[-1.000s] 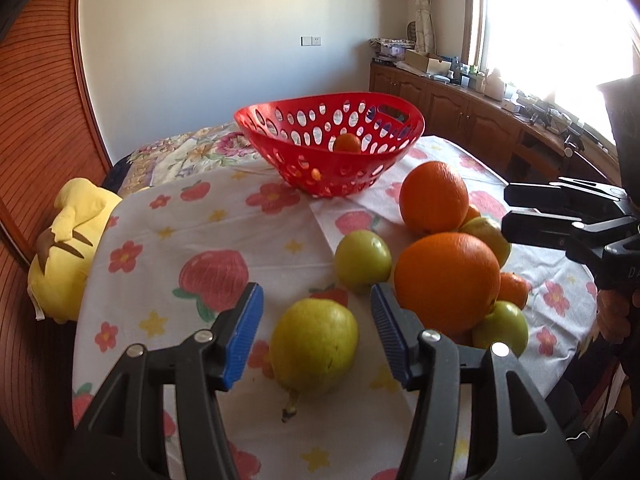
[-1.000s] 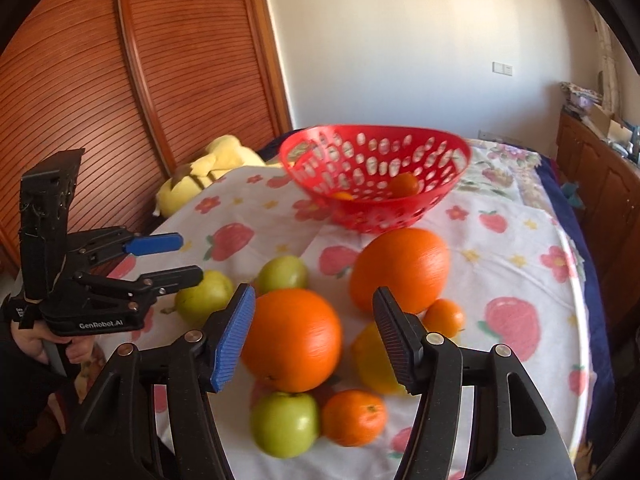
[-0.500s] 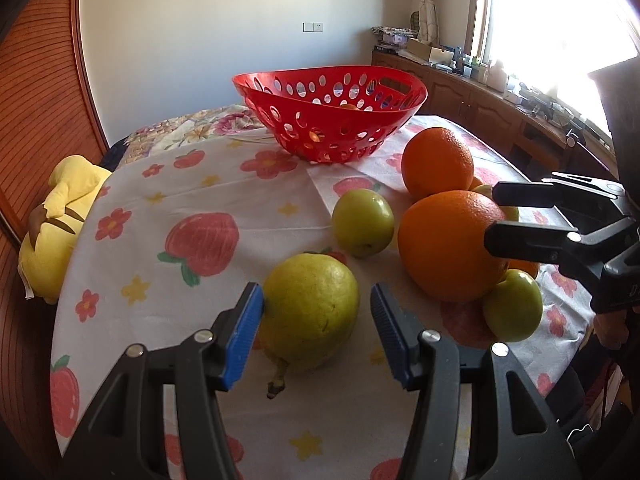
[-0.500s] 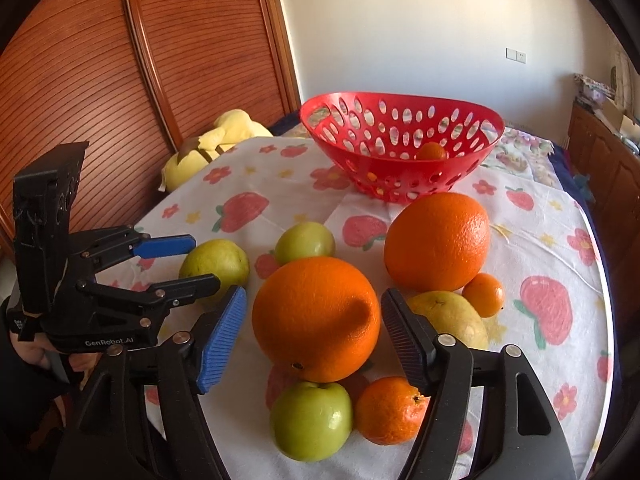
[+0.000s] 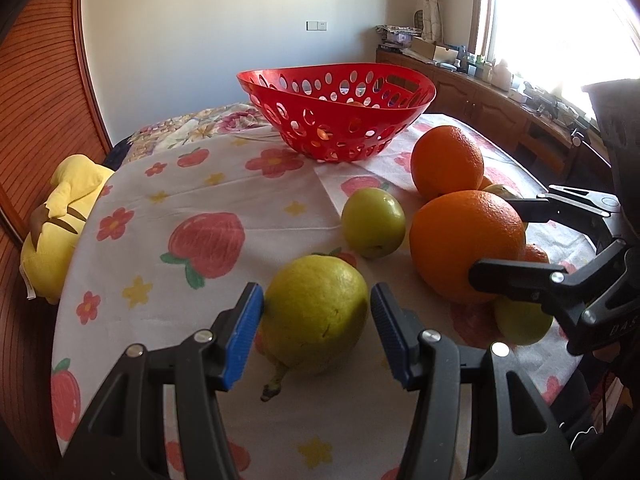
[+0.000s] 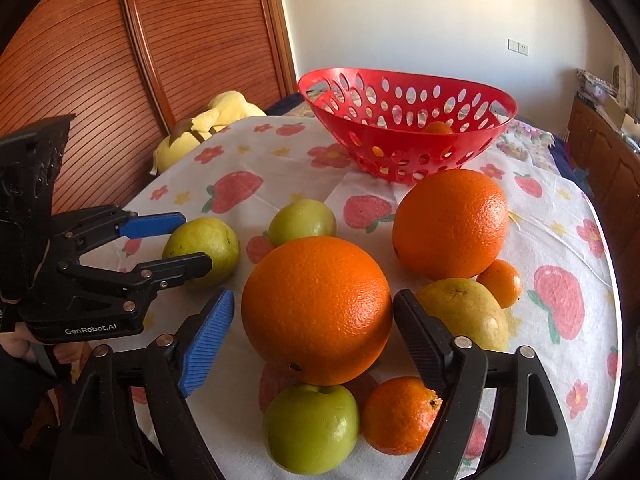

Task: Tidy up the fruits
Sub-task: 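Grasp the yellow pear with the left tool while the right tool grasps a large orange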

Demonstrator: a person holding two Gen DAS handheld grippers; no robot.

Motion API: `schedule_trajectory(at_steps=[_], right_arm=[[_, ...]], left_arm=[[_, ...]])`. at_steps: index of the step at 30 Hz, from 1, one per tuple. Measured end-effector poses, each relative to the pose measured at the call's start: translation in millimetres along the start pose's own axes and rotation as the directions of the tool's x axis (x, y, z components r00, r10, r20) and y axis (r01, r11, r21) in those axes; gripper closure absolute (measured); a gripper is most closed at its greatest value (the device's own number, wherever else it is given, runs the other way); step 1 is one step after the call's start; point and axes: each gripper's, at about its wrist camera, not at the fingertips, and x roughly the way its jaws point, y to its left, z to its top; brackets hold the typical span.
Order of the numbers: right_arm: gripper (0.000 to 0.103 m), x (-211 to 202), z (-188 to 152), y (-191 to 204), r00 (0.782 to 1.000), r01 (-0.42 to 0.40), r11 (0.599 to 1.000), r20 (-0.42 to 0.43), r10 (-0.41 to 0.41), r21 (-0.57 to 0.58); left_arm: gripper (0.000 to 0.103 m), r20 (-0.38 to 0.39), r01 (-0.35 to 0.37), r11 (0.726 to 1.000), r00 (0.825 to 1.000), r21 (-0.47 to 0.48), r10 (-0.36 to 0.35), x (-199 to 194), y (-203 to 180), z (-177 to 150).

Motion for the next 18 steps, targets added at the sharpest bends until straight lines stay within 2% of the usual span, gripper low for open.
schedule_trajectory(at_steps=[18], right_arm=[[0.014, 15.2, 0.9, 9.1, 0.998, 0.050, 0.996, -0.019, -0.051, -0.078]], left_arm=[[0.042, -0.020, 0.025, 1.000, 0.999, -0.005, -0.025, 7.7, -0.9, -1.3]])
